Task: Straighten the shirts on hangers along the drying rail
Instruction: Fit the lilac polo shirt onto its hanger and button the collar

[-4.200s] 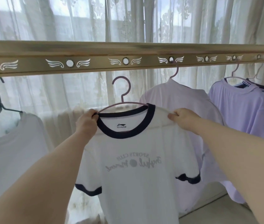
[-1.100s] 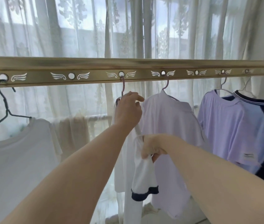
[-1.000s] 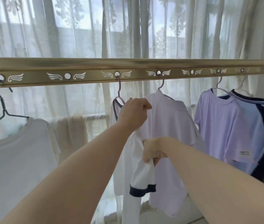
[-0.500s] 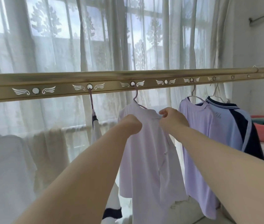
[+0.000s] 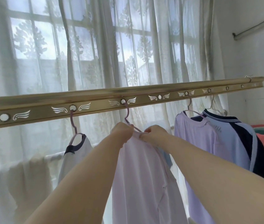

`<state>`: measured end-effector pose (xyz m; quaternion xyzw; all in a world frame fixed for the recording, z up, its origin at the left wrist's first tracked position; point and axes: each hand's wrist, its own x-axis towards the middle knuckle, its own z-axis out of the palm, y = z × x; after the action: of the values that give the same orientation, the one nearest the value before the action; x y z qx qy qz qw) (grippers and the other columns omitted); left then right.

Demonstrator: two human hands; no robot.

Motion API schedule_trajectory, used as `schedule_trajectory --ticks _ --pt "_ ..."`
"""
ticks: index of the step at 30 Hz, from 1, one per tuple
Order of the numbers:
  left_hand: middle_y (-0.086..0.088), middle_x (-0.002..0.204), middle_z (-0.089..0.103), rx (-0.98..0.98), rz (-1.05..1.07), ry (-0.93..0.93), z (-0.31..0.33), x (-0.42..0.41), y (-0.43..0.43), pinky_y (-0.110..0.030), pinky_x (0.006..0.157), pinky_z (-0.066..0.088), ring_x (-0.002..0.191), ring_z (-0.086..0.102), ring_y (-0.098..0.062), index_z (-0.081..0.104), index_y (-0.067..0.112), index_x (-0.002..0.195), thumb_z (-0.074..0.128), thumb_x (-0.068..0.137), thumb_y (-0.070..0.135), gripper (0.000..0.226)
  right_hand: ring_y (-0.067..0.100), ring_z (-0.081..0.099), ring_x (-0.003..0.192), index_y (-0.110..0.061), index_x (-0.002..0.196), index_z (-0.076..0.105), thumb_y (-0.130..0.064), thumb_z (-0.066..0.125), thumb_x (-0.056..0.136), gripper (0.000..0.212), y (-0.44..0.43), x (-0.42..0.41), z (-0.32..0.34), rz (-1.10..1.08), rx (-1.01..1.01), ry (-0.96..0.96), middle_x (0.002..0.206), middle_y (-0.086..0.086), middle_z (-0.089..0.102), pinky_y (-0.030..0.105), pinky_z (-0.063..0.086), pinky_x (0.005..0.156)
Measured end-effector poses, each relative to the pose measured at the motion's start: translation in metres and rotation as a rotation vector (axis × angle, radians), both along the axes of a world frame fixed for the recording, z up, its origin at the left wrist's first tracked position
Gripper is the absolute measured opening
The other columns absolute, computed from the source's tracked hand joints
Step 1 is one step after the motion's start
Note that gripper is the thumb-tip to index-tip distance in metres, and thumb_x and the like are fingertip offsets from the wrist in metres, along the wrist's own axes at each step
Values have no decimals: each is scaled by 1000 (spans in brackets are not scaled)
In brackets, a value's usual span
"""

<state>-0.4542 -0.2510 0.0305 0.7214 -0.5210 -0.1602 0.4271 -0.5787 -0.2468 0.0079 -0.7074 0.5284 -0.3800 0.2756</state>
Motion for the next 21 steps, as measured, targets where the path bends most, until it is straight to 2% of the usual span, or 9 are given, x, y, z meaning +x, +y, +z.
schedule_trajectory --ticks 1,3,6,10,13,15,17,19,21 --pt "-12 102 67 13 -16 40 1 3 -5 -40 85 55 94 68 -26 57 7 106 47 97 36 33 22 53 76 -10 88 64 -44 61 75 37 -5 6 2 9 10 8 81 4 56 28 43 71" --pt "-9 102 70 19 -64 117 1 6 -13 -38 80 54 83 68 -21 60 9 105 48 96 37 32 22 55 77 -7 99 69 -45 59 81 44 -15 16 2 10 2 16 84 5 60 28 44 72" --pt "-6 97 72 -16 -125 144 0 7 -22 -34 74 54 75 67 -14 64 10 108 53 93 36 32 20 57 78 -10 109 66 -51 58 86 48 -26 22 1 -1 17 -93 92 5 62 28 45 72" --pt "-7 98 71 -67 -171 145 6 5 -26 -35 76 53 78 66 -15 63 7 108 58 91 27 27 21 56 88 -13 113 61 -48 58 88 42 -35 24 -4 11 -6 -194 99 5 60 29 44 78" --pt "-7 98 71 -121 -187 148 12 1 -29 -35 76 53 84 68 -18 62 8 103 59 90 24 21 19 53 80 -15 101 56 -42 58 90 29 -39 22 -6 46 -59 -259 93 4 59 27 42 71" --pt "-8 98 73 -138 -176 130 13 -2 -31 -37 77 54 89 70 -21 62 8 92 61 87 26 18 16 49 73 -14 100 54 -37 59 90 25 -37 21 -10 109 -47 -324 84 2 56 25 40 66" --pt "-10 94 72 -145 -141 100 10 -5 -35 -38 80 57 91 69 -25 62 6 92 64 84 25 21 13 48 72 -13 105 51 -18 59 90 18 -34 20 -15 227 9 -346 83 0 54 25 39 67" --pt "-10 85 67 -145 -58 46 2 -6 -38 -37 81 57 89 68 -28 61 3 97 60 85 19 20 14 54 80 -15 110 50 -8 62 88 26 -30 16 -20 366 108 -299 92 0 56 27 42 71" --pt "-11 81 63 -120 -10 8 -8 -3 -41 -34 74 57 86 66 -30 59 1 103 49 93 23 26 16 58 97 -25 107 57 -16 66 88 23 -26 8 -20 500 236 -179 103 -3 62 31 47 83"
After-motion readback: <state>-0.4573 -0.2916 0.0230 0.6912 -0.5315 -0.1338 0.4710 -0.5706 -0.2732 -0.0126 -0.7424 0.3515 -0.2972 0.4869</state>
